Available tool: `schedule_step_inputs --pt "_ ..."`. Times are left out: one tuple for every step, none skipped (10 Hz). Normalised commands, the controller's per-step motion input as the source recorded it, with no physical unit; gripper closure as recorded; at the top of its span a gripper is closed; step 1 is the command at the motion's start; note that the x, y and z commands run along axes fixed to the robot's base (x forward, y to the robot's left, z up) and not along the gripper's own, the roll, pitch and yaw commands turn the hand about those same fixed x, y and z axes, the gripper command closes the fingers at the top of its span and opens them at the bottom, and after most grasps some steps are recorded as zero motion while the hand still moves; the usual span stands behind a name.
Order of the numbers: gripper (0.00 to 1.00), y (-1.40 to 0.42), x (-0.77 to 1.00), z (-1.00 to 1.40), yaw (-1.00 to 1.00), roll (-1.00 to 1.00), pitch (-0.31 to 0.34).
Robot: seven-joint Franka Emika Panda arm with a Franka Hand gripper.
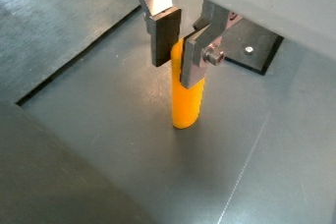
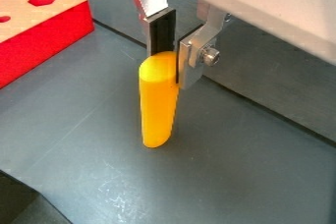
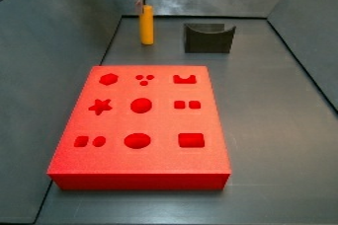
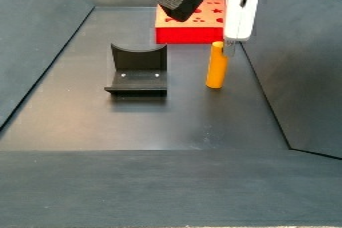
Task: Pick up the oval object. Move up. Move to above the board. Insert the oval object.
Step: Pick up the oval object, then move up, then move to above the board.
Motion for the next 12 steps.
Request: schedule_step_inputs --pt "1.0 0.0 0.0 0.0 0.0 0.0 0.0" --pt "1.0 0.0 0.0 0.0 0.0 0.0 0.0" --pt "1.0 0.0 0.0 0.83 0.0 0.0 0.0" --pt "1.0 0.03 -0.05 0.81 0.04 -0.01 0.043" --pt "1.0 0.02 -0.07 0.72 0.03 -0.01 0.063" --pt "1.0 0.02 -0.05 0.59 0.02 0.0 0.063" --pt "1.0 0.02 -0.03 0.38 0.01 0.02 0.066" --pt "1.0 0.02 -0.02 0.22 0.0 0.04 0.068" --pt "1.0 -0.04 -0.14 1.0 0.24 -0.13 -0.084" --pt "1.0 -0.04 -0.14 1.0 0.23 -0.13 -0.079" --pt "1.0 -0.04 -0.14 1.0 0.18 -0.12 -0.068" --pt "1.0 -0.03 -0.14 1.0 0.11 -0.1 -0.049"
